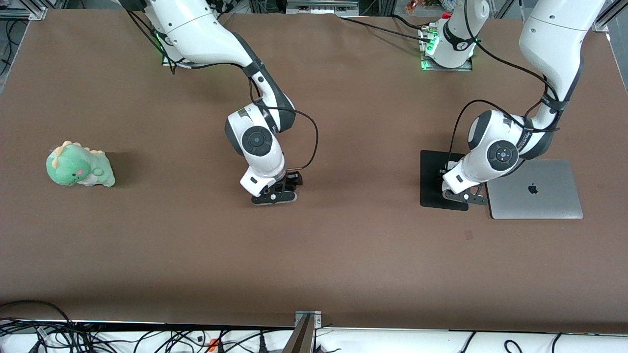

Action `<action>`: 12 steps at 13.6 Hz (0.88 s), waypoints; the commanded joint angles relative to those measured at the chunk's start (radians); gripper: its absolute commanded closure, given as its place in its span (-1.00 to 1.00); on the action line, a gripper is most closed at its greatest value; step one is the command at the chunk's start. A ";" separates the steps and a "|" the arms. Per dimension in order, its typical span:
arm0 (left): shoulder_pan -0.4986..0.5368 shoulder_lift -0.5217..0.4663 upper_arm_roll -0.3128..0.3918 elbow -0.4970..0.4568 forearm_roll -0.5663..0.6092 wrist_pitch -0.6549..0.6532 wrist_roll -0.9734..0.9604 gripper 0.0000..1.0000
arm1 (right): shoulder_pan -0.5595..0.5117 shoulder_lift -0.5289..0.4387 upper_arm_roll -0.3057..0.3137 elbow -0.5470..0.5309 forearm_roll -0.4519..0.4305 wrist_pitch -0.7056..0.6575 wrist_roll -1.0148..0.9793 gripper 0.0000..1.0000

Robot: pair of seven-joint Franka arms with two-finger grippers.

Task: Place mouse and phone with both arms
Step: 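Lower the mouse onto the pad while the right gripper grasps the phone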

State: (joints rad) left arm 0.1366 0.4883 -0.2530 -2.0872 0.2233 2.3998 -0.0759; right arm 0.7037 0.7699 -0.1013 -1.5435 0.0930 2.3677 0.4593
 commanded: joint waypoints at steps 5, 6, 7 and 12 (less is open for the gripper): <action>0.017 -0.024 -0.014 -0.017 -0.013 0.013 0.025 -0.53 | 0.014 0.029 -0.009 0.003 0.010 0.010 0.033 -1.00; 0.017 -0.023 -0.014 -0.016 -0.013 0.012 0.027 -1.00 | 0.014 0.031 -0.009 0.003 0.011 0.012 0.047 -1.00; 0.017 -0.023 -0.014 -0.013 -0.015 0.009 0.030 -1.00 | 0.014 0.034 -0.009 0.003 0.011 0.012 0.059 -1.00; 0.018 -0.065 -0.020 0.112 -0.015 -0.170 0.039 -1.00 | 0.025 0.038 -0.009 0.003 0.013 0.013 0.096 -1.00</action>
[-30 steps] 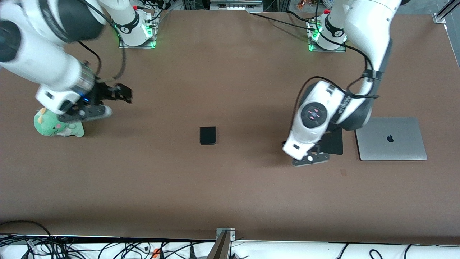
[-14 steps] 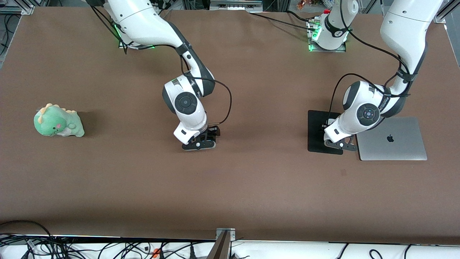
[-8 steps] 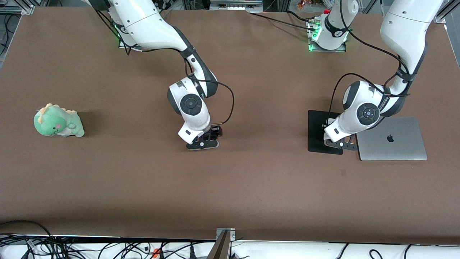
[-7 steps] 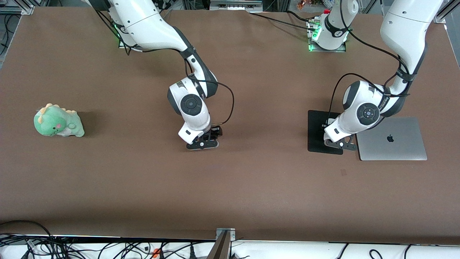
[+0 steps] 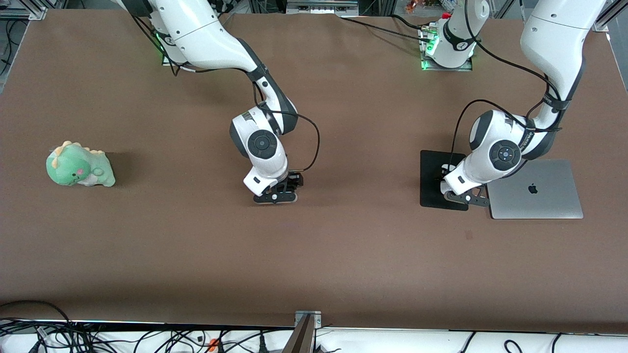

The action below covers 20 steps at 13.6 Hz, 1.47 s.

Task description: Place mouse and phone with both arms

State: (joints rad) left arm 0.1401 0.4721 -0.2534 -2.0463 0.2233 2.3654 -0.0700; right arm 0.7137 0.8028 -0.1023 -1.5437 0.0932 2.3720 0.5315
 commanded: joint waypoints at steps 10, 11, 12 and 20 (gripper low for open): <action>0.018 -0.238 -0.101 0.611 -0.060 -0.936 0.039 -1.00 | 0.027 0.026 -0.008 0.004 0.013 0.041 0.039 -0.35; 0.048 -0.301 -0.099 0.585 -0.121 -0.945 0.059 -1.00 | 0.023 0.021 -0.008 0.004 0.013 0.039 0.024 0.02; 0.090 -0.359 -0.099 0.536 -0.168 -0.931 0.120 -1.00 | 0.017 0.013 -0.008 0.007 0.013 0.032 0.009 0.28; 0.153 -0.469 -0.089 0.411 -0.202 -0.879 0.183 -1.00 | -0.232 -0.178 -0.072 0.016 0.138 -0.261 -0.371 0.39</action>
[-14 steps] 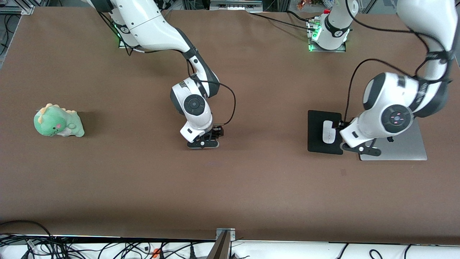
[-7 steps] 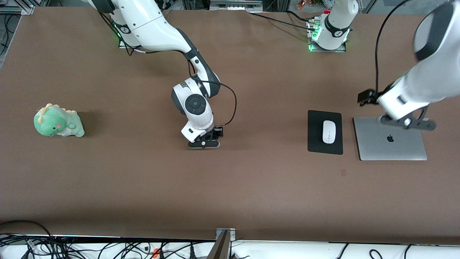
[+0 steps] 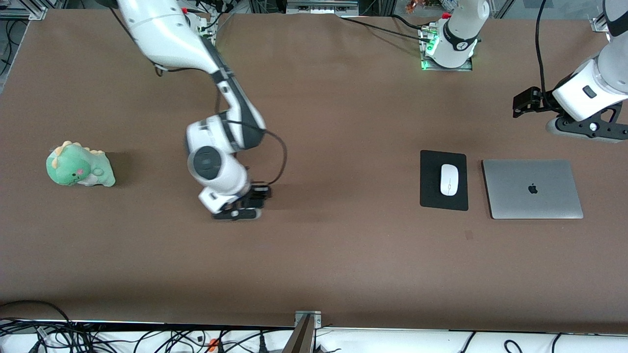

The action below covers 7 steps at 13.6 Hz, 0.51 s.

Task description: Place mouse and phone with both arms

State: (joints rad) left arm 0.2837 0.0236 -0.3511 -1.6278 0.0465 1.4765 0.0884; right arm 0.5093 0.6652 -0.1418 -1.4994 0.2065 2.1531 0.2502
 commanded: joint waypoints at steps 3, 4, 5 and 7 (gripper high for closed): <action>0.009 0.013 0.001 0.046 -0.008 0.013 0.016 -1.00 | -0.047 -0.035 -0.165 -0.070 0.033 -0.042 -0.251 0.37; 0.009 0.025 0.000 0.057 -0.008 0.011 0.013 -1.00 | -0.079 -0.026 -0.167 -0.076 0.031 -0.036 -0.262 0.37; 0.008 0.019 0.015 0.052 -0.010 0.021 0.010 -1.00 | -0.104 -0.010 -0.167 -0.079 0.027 -0.019 -0.270 0.36; -0.106 0.016 0.163 0.051 -0.022 0.042 0.011 -1.00 | -0.129 0.023 -0.167 -0.091 0.028 0.029 -0.284 0.34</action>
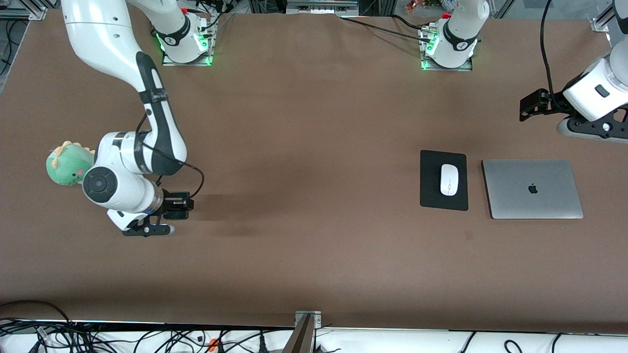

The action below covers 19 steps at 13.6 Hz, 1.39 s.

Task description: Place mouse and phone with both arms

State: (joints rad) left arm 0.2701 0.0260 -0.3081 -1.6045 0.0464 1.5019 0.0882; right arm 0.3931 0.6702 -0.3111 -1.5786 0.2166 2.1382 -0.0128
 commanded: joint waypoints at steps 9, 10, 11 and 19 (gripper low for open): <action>-0.213 0.014 0.254 0.034 -0.023 0.061 0.013 -1.00 | -0.051 0.077 0.009 -0.026 0.044 0.112 -0.029 -0.67; -0.213 0.014 0.254 0.034 -0.023 0.061 0.013 -1.00 | -0.050 0.077 0.009 -0.026 0.053 0.112 -0.027 -0.99; -0.213 0.012 0.254 0.034 -0.023 0.060 0.019 -1.00 | -0.050 0.075 0.009 -0.023 0.053 0.108 -0.027 -0.99; -0.216 0.011 0.253 0.035 -0.023 0.054 0.024 -1.00 | -0.034 -0.165 0.003 -0.017 0.052 -0.047 -0.018 -1.00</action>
State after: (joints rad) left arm 0.0661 0.0262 -0.0680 -1.5961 0.0447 1.5669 0.0907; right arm 0.3583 0.6334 -0.3105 -1.5619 0.2492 2.1722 -0.0177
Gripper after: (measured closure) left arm 0.000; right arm 0.000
